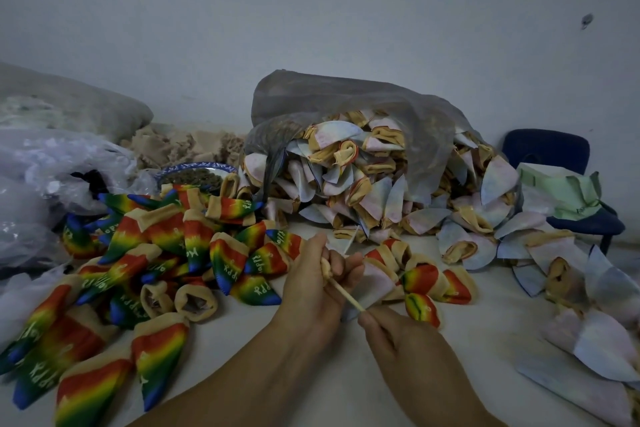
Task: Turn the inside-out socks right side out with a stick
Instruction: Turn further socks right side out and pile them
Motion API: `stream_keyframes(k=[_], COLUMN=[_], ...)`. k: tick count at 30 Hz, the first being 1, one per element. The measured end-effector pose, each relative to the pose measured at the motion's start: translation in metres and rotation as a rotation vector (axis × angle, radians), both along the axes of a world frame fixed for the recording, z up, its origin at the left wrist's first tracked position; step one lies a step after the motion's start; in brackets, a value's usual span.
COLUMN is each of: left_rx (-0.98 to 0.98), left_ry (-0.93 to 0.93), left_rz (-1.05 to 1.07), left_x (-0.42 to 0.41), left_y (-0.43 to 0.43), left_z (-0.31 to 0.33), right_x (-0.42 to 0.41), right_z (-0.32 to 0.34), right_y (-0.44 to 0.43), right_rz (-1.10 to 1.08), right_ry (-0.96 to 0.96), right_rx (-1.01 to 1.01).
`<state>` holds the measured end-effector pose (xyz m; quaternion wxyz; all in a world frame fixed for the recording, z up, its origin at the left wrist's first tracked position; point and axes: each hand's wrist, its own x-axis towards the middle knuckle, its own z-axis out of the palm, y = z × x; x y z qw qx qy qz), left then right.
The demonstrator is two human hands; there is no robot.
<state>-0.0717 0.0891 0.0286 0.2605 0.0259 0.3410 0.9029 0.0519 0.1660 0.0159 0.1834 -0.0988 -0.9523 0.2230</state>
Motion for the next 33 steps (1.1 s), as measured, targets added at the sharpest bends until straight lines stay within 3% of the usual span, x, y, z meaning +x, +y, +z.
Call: stream_keyframes(k=[5,7,10,14,22,25,29,33], left_rx=[-0.060,-0.099,-0.345,-0.557,-0.424,-0.496,-0.768,-0.784], left_ry=[0.189,0.172,0.138,0.347,0.608,0.704,0.790,0.758], left_rz=[0.038,0.096,0.161,0.206,-0.041,-0.042,0.079,0.118], left_x=[-0.001,-0.001,-0.004,-0.001,-0.004,-0.006,-0.011,-0.008], left_y=[-0.003,-0.007,-0.013,-0.019,-0.022,-0.023,-0.025,-0.023], left_z=[0.001,0.001,0.002,0.004,-0.002,-0.003,-0.007,-0.001], right_x=[0.001,0.001,0.002,0.003,0.004,0.005,0.005,0.006], right_z=[-0.001,0.000,0.000,0.002,0.005,0.006,0.005,0.008], right_y=[-0.001,0.002,0.003,0.003,0.014,0.020,0.024,0.026], right_rz=[-0.001,-0.012,-0.042,-0.062,-0.091,-0.098,-0.078,-0.058], right_ry=[0.016,-0.003,-0.025,-0.049,-0.028,0.005,-0.005,-0.038], right_rx=[-0.132,-0.135,-0.116,-0.102,-0.159,-0.166,-0.151,-0.144])
